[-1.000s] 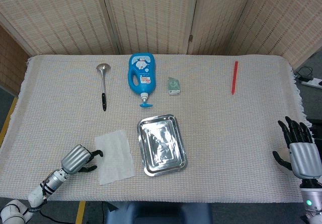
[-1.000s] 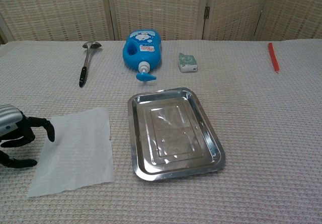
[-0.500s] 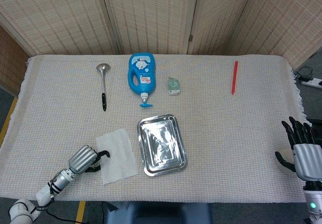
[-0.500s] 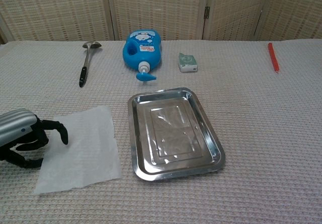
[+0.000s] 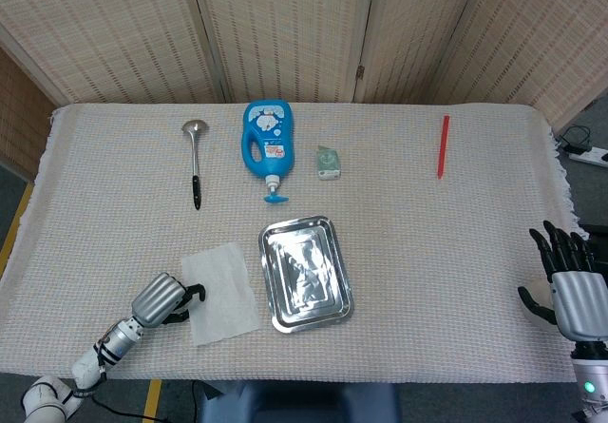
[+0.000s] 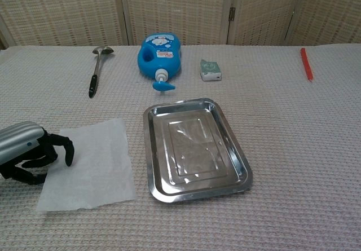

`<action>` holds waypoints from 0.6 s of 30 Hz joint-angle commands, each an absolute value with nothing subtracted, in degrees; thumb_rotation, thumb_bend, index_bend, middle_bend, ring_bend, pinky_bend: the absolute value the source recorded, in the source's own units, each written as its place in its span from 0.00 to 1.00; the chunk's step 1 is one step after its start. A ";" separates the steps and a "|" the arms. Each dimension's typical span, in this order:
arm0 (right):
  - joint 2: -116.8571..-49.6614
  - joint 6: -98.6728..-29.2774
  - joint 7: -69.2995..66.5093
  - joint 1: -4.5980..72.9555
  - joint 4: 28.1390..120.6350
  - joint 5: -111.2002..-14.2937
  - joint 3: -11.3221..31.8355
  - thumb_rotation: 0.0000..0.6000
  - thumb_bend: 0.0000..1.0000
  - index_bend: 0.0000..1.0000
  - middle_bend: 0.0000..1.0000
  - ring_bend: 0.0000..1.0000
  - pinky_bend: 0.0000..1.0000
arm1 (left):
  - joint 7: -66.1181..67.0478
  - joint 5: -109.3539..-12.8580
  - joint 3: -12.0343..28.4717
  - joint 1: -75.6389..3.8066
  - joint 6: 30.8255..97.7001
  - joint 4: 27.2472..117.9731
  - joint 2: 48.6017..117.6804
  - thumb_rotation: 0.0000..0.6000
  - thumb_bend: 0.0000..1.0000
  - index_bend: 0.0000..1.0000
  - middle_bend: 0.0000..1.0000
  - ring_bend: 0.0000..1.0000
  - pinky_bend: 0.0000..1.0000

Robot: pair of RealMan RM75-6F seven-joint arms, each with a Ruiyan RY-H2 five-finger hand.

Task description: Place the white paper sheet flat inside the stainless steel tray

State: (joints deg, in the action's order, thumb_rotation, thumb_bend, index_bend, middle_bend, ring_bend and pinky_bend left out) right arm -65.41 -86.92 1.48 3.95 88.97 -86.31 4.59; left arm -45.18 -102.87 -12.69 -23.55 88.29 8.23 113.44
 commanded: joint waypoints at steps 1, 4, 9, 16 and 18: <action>-65.52 -86.53 1.56 4.15 88.89 -86.23 4.58 1.00 0.32 0.00 0.00 0.00 0.00 | -45.14 -102.56 -12.46 -23.42 88.54 8.23 113.47 1.00 0.50 0.55 1.00 1.00 1.00; -65.59 -86.32 1.64 4.28 88.86 -86.23 4.57 1.00 0.32 0.00 0.00 0.00 0.00 | -45.08 -102.36 -12.34 -23.36 88.73 8.19 113.45 1.00 0.54 0.55 1.00 1.00 1.00; -65.70 -86.02 1.83 4.43 88.84 -86.29 4.48 1.00 0.33 0.00 0.00 0.00 0.00 | -44.70 -101.58 -11.68 -23.06 89.94 8.17 113.33 1.00 0.58 0.55 1.00 1.00 1.00; -65.67 -86.29 2.02 4.33 89.08 -86.71 4.27 1.00 0.32 0.00 0.00 0.00 0.00 | -43.88 -101.04 -11.24 -22.66 92.00 8.10 113.16 1.00 0.61 0.57 1.00 1.00 1.00; -65.62 -86.38 2.02 4.29 89.17 -86.85 4.19 1.00 0.32 0.00 0.00 0.00 0.00 | -43.45 -100.66 -10.85 -22.65 92.91 8.06 113.01 1.00 0.61 0.57 1.00 1.00 1.00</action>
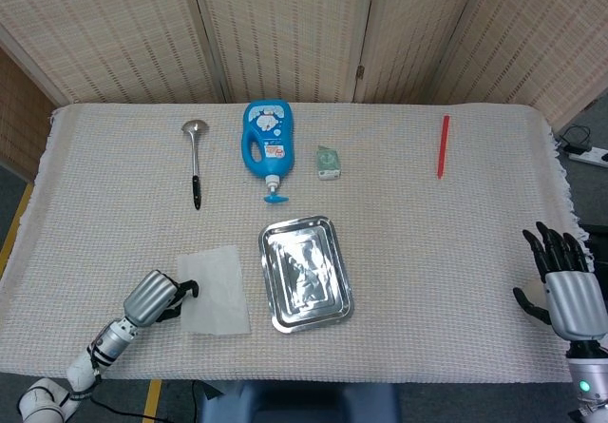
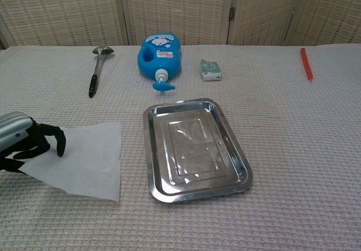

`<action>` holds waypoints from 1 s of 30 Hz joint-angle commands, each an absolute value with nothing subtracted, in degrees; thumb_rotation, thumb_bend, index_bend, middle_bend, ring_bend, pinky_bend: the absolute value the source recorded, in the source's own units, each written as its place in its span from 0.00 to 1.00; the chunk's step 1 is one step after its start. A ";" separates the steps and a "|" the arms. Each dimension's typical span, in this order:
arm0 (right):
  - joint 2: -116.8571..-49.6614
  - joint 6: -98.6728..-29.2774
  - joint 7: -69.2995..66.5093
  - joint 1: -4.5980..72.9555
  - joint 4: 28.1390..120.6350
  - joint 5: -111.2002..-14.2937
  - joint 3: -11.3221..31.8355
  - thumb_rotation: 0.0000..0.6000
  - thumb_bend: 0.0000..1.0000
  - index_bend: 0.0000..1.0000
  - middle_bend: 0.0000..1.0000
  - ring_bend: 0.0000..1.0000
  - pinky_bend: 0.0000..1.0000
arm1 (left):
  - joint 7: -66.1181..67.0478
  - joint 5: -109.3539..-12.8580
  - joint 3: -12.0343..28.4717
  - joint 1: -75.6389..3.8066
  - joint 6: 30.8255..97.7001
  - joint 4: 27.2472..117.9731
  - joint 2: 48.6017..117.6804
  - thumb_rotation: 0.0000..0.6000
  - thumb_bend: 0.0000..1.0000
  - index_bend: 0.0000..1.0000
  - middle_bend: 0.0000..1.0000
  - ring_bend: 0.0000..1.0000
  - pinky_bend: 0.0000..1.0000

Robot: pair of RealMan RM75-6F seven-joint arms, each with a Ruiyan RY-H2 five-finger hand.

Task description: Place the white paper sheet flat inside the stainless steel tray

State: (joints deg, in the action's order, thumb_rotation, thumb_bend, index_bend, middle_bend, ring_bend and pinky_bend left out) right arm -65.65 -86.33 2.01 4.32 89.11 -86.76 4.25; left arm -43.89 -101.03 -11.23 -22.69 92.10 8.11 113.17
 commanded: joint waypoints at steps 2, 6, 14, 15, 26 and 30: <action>-65.60 -86.39 2.03 4.27 89.21 -86.97 4.11 1.00 0.33 0.00 0.00 0.00 0.00 | -43.12 -100.22 -10.37 -22.67 93.86 8.13 112.86 1.00 0.61 0.57 1.00 1.00 1.00; -65.54 -86.57 2.08 4.20 89.42 -87.46 3.86 1.00 0.32 0.00 0.00 0.00 0.00 | -42.41 -99.21 -9.23 -22.77 96.23 8.49 112.54 1.00 0.62 0.57 1.00 1.00 1.00; -65.31 -87.50 2.06 3.87 90.00 -88.69 3.43 1.00 0.33 0.00 0.00 0.00 0.00 | -40.77 -96.80 -6.39 -23.41 101.22 9.17 112.31 1.00 0.62 0.57 1.00 1.00 1.00; -65.25 -87.64 2.02 3.82 90.09 -88.86 3.37 1.00 0.32 0.00 0.00 0.00 0.00 | -40.69 -96.12 -5.60 -23.72 101.95 9.49 112.32 1.00 0.62 0.57 1.00 1.00 1.00; -63.91 -89.49 0.09 3.13 91.25 -90.83 2.86 1.00 0.32 0.00 0.00 0.00 0.00 | -36.10 -94.50 -2.69 -27.68 105.84 12.43 115.25 1.00 0.63 0.57 1.00 1.00 1.00; -62.98 -90.25 -1.67 2.78 91.54 -91.35 2.76 1.00 0.33 0.00 0.00 0.00 0.00 | -33.50 -94.65 -2.23 -29.73 106.43 13.41 116.56 1.00 0.64 0.58 1.00 1.00 1.00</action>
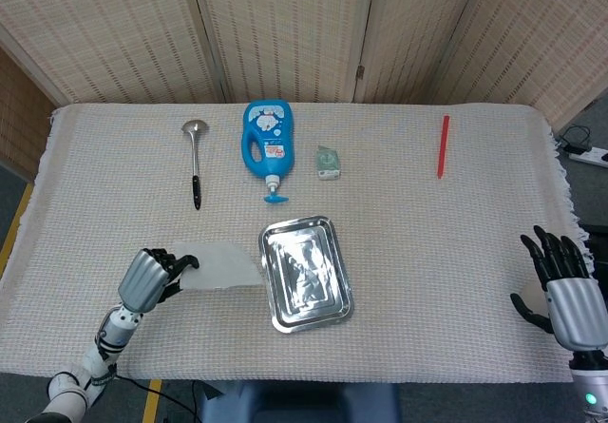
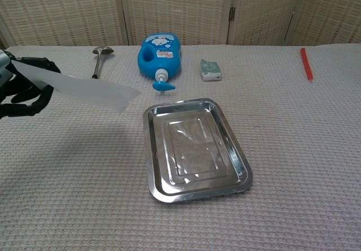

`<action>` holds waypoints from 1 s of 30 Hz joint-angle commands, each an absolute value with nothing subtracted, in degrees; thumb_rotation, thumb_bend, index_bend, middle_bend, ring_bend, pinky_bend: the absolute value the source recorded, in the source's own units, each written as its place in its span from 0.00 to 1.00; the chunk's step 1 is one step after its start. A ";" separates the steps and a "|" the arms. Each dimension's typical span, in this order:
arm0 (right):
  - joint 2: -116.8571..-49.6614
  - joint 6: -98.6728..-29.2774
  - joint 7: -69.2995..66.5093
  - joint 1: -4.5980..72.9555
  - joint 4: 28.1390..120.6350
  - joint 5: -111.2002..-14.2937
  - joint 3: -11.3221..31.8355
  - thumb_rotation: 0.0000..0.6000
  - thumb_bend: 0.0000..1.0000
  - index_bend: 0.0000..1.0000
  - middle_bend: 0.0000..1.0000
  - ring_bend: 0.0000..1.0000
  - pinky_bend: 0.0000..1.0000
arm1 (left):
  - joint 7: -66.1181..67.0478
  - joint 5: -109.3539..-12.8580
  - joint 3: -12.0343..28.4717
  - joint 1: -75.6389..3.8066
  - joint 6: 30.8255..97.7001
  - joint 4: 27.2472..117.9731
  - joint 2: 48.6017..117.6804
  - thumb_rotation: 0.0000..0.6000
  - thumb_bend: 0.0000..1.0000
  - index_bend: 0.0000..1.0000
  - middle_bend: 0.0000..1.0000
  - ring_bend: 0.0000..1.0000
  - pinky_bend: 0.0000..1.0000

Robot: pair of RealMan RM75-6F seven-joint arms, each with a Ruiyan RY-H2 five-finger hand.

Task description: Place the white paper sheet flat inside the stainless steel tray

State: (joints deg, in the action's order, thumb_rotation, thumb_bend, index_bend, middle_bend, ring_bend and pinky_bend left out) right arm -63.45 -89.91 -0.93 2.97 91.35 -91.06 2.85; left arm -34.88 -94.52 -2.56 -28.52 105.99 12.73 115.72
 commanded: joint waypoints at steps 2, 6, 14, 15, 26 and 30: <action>-62.49 -90.57 -2.59 2.60 91.74 -91.68 2.62 1.00 0.32 0.00 0.00 0.00 0.00 | -32.25 -94.85 -2.08 -30.86 106.67 13.99 117.17 1.00 0.65 0.58 1.00 1.00 1.00; -61.59 -91.30 -4.15 2.21 92.15 -92.42 2.31 1.00 0.32 0.00 0.00 0.00 0.00 | -29.65 -95.29 -1.78 -33.23 106.88 15.35 118.64 1.00 0.65 0.58 1.00 1.00 1.00; -59.78 -92.27 -7.80 1.73 92.60 -94.16 1.50 1.00 0.33 0.00 0.00 0.00 0.00 | -22.09 -97.89 -3.48 -37.63 103.33 16.37 122.06 1.00 0.66 0.58 1.00 1.00 1.00; -59.59 -92.36 -8.27 1.69 92.58 -94.21 1.49 1.00 0.32 0.00 0.00 0.00 0.00 | -21.33 -98.09 -3.66 -37.95 102.74 16.44 122.42 1.00 0.66 0.58 1.00 1.00 1.00; -57.49 -95.35 -12.85 0.48 92.79 -94.04 2.17 1.00 0.33 0.00 0.00 0.00 0.00 | -14.95 -99.32 -5.49 -39.99 94.01 16.60 125.46 1.00 0.66 0.58 1.00 1.00 1.00; -57.11 -96.00 -13.72 0.12 92.77 -94.04 2.28 1.00 0.32 0.00 0.00 0.00 0.00 | -12.95 -99.51 -5.99 -40.05 91.54 17.31 125.74 1.00 0.66 0.57 1.00 1.00 1.00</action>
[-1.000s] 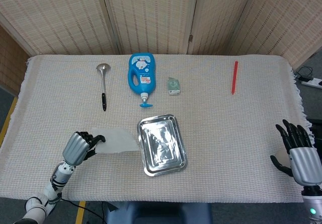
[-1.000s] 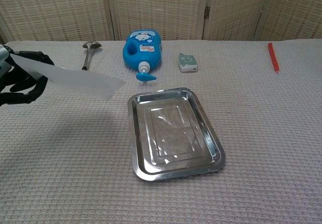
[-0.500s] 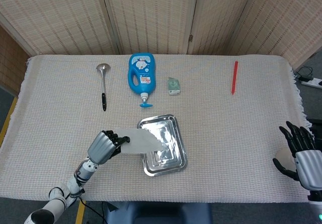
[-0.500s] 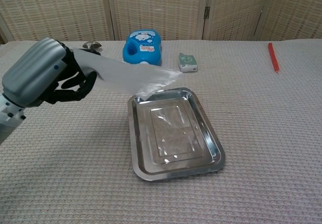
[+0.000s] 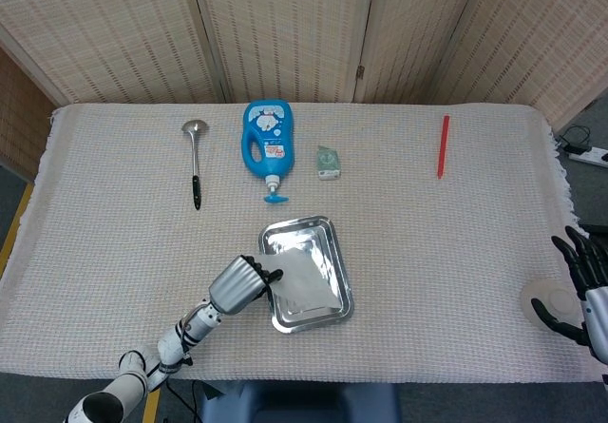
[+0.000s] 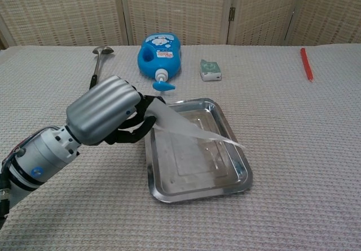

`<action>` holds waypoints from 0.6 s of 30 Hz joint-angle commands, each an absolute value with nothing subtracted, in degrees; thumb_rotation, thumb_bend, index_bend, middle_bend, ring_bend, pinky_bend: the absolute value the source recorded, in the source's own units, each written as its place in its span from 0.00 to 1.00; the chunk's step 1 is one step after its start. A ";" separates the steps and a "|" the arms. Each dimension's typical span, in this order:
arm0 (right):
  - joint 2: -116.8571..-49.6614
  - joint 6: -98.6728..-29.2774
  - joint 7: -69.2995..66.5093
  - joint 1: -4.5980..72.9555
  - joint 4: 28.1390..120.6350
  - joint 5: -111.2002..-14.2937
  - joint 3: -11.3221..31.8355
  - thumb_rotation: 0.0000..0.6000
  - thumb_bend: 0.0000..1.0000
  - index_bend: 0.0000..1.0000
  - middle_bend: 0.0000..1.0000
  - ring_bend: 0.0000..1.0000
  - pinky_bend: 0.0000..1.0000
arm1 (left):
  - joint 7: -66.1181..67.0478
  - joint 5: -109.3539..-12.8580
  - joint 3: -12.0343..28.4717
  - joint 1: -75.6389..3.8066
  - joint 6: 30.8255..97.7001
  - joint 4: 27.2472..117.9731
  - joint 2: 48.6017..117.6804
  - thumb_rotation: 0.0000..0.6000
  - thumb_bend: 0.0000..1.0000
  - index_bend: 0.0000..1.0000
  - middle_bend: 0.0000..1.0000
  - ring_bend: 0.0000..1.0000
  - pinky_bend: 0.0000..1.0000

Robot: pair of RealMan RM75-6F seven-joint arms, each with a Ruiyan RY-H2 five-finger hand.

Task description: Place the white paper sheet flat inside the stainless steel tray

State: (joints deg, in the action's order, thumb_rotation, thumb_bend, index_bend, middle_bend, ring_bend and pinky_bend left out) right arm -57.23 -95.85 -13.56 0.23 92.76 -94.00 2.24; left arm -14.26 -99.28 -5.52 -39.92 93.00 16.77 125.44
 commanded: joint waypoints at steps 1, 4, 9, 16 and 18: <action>-57.05 -96.14 -13.81 0.06 92.80 -94.09 2.29 1.00 0.32 0.00 0.00 0.00 0.00 | -12.48 -99.54 -6.08 -40.05 91.07 17.58 125.73 1.00 0.66 0.57 1.00 1.00 1.00; -56.98 -96.59 -14.02 -0.18 92.82 -94.17 2.36 1.00 0.32 0.00 0.00 0.00 0.00 | -11.80 -99.55 -6.30 -39.96 89.70 19.22 125.29 1.00 0.65 0.54 1.00 1.00 1.00; -56.99 -96.50 -14.03 -0.23 92.86 -94.43 2.25 1.00 0.32 0.00 0.00 0.00 0.00 | -7.56 -98.73 -5.75 -39.91 86.63 22.62 123.67 1.00 0.53 0.48 1.00 1.00 1.00; -57.25 -96.37 -13.48 -0.18 93.00 -94.65 2.28 1.00 0.32 0.00 0.00 0.00 0.00 | -1.33 -97.25 -4.84 -39.43 82.23 29.70 120.32 1.00 0.41 0.41 1.00 1.00 1.00; -57.32 -96.25 -13.27 -0.14 93.09 -94.72 2.26 1.00 0.32 0.00 0.00 0.00 0.00 | 0.29 -96.83 -4.42 -39.42 81.23 31.56 119.57 1.00 0.37 0.39 1.00 1.00 1.00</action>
State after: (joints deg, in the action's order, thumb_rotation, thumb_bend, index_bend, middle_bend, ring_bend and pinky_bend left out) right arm -57.31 -96.25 -13.28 -0.15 93.07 -94.70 2.27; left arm -1.19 -97.44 -4.92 -39.56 82.49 29.88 120.62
